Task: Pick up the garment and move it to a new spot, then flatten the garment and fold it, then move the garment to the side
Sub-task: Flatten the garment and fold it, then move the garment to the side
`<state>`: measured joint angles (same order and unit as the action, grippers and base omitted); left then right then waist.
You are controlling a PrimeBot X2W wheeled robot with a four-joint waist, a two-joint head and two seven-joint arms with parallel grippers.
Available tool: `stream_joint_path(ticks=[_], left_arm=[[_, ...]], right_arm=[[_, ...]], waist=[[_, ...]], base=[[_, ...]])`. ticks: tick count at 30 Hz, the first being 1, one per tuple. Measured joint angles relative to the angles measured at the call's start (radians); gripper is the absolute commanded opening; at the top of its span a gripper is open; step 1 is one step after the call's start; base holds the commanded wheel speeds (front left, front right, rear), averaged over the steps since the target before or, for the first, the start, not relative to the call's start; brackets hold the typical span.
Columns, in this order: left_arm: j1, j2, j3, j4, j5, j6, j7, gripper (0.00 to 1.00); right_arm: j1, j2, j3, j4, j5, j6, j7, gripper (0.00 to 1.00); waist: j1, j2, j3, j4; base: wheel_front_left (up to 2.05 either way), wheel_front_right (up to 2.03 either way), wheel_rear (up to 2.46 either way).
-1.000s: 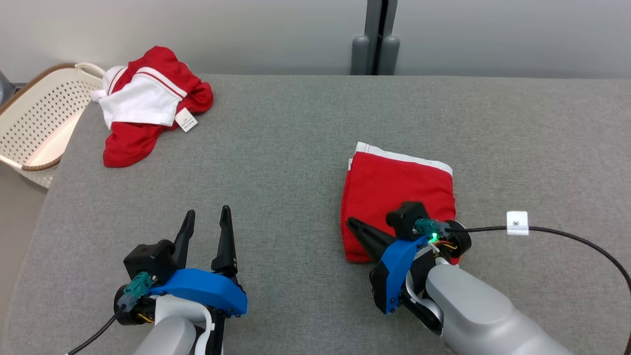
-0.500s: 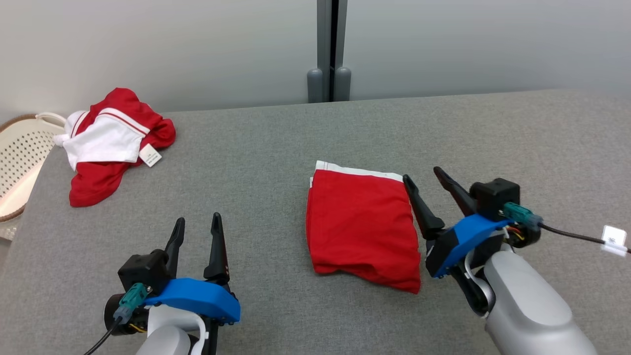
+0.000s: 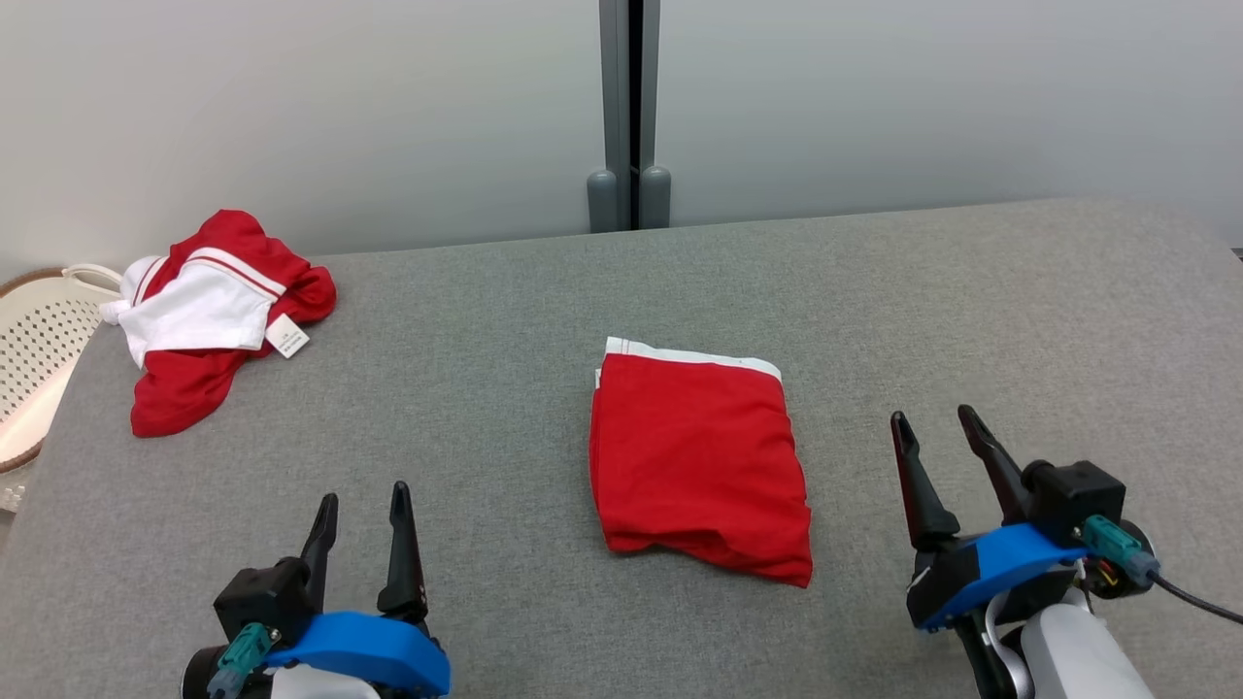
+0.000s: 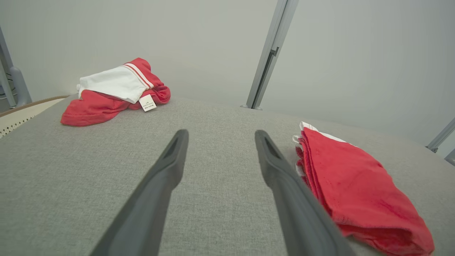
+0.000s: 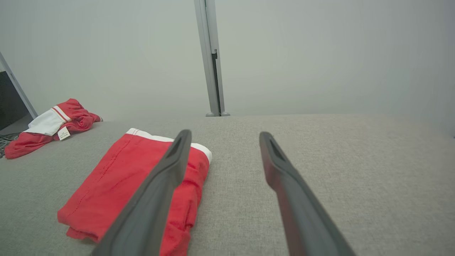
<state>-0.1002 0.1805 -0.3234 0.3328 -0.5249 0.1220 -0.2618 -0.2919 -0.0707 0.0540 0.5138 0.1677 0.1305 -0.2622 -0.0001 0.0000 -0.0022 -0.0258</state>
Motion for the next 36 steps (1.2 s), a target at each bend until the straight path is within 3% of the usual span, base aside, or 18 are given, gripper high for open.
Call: stream_joint_path(ticks=[12, 36], left_arm=[[0.021, 0.005, 0.016, 0.044, 0.045, -0.032, 0.0, 1.0], [0.026, -0.011, 0.047, 0.057, 0.067, -0.044, 0.0, 1.0]], right_arm=[[0.12, 0.019, -0.036, -0.057, 0.0, 0.0, 0.0, 1.0], [0.13, 0.02, -0.026, -0.057, 0.001, 0.0, 0.0, 1.0]], waist=[[0.0, 0.0, -0.015, 0.019], [0.0001, 0.0002, -0.017, 0.031]], base=[[0.0, 0.0, 0.0], [0.0, 0.0, 0.0]])
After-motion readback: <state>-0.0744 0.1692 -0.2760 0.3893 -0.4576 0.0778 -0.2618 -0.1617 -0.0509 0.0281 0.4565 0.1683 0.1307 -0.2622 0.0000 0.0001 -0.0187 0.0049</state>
